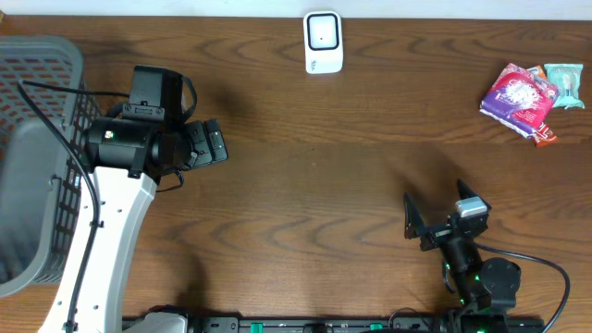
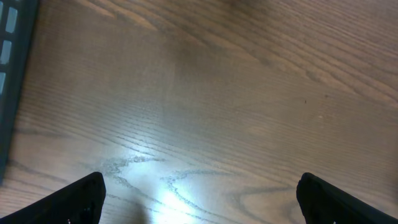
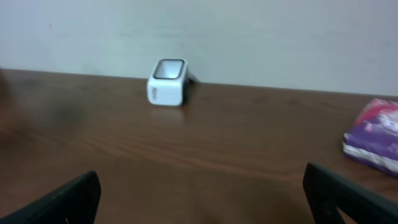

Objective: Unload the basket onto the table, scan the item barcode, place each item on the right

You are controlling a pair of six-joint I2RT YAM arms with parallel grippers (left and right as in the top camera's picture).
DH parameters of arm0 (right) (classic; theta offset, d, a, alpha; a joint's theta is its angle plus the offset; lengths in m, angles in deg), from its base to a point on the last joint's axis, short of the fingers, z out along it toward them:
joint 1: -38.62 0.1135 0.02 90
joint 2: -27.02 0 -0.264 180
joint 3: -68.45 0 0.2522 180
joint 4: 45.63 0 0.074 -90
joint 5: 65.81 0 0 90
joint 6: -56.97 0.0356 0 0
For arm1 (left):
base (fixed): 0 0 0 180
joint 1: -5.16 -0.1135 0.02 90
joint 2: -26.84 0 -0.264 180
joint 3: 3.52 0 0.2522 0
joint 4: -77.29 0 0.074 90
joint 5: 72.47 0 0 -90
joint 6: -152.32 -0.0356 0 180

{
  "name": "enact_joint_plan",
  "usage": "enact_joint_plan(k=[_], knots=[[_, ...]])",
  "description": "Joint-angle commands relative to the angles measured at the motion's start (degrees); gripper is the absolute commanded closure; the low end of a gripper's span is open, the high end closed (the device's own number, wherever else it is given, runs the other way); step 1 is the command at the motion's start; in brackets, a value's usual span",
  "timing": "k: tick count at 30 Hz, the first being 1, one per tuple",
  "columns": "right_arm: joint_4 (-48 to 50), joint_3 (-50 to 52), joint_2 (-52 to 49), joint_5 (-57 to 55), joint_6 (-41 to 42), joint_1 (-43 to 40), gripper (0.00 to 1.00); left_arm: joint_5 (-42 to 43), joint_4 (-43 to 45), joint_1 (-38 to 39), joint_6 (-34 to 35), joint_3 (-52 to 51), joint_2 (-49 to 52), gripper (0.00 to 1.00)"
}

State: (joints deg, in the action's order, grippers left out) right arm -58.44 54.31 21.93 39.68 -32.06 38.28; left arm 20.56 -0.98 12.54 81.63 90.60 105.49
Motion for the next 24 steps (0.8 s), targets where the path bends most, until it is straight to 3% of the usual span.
enact_joint_plan(k=[1, 14, 24], knots=[[-3.9, 0.1, 3.9, -4.7, -0.4, 0.4, 0.01, -0.5, -0.2, -0.2, -0.1, 0.3, 0.1, 0.02], [-5.5, 0.0, 4.8, -13.9, -0.7, 0.4, 0.01, -0.5, -0.2, -0.2, -0.1, 0.3, 0.1, 0.02], [-5.5, 0.0, 4.4, -14.5, -1.3, 0.4, 0.01, -0.5, -0.2, -0.2, -0.1, 0.3, 0.1, 0.02]])
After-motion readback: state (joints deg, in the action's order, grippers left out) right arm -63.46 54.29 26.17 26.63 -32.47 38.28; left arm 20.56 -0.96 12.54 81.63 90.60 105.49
